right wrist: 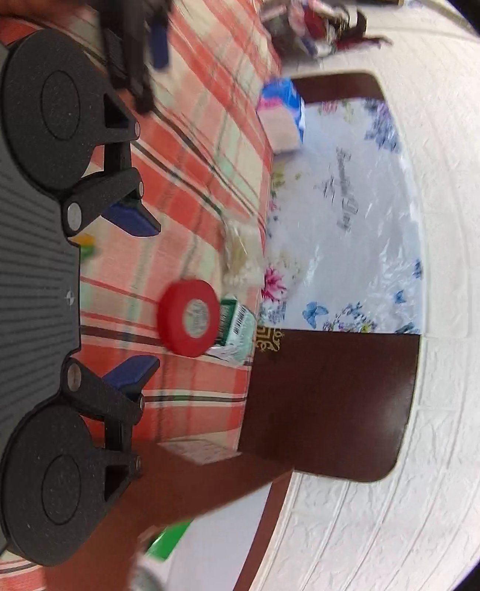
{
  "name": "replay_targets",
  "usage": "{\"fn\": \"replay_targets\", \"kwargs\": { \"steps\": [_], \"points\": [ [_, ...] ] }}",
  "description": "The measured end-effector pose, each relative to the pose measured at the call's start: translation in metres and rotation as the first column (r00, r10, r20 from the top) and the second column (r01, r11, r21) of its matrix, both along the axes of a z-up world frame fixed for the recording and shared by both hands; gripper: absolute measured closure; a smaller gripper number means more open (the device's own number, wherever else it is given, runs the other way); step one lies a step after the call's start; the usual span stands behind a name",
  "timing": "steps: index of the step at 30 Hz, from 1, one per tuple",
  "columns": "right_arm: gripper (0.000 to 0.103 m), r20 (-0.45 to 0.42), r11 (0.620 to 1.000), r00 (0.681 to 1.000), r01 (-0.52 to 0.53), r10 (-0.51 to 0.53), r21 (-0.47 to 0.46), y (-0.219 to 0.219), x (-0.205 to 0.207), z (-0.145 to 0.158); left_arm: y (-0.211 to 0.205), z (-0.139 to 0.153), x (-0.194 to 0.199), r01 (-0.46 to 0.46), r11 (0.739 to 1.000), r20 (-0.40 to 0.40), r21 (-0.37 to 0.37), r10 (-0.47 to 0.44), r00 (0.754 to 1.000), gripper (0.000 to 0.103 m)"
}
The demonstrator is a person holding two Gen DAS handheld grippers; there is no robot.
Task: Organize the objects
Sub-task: 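Reach the right gripper to the red tape roll and grasp it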
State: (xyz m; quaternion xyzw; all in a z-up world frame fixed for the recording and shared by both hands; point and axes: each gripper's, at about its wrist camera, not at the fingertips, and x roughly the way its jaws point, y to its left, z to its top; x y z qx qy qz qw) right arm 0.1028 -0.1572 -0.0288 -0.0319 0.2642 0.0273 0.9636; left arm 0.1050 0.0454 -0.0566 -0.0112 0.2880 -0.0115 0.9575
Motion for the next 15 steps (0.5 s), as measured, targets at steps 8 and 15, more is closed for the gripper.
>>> {"fn": "replay_targets", "kwargs": {
  "steps": [8, 15],
  "points": [
    [0.032, -0.161, 0.998, 0.985, 0.059, -0.062, -0.025, 0.0, 0.092, -0.02, 0.003, -0.003, -0.001, 0.007, 0.999, 0.017, -0.034, -0.007, 1.0, 0.034],
    [0.032, -0.091, 0.995, 0.992, -0.088, 0.092, 0.042, 0.007, 0.009, 0.011, 0.006, -0.003, -0.001, 0.01, 0.998, 0.019, -0.056, -0.009, 1.0, 0.034]
  ]
}}
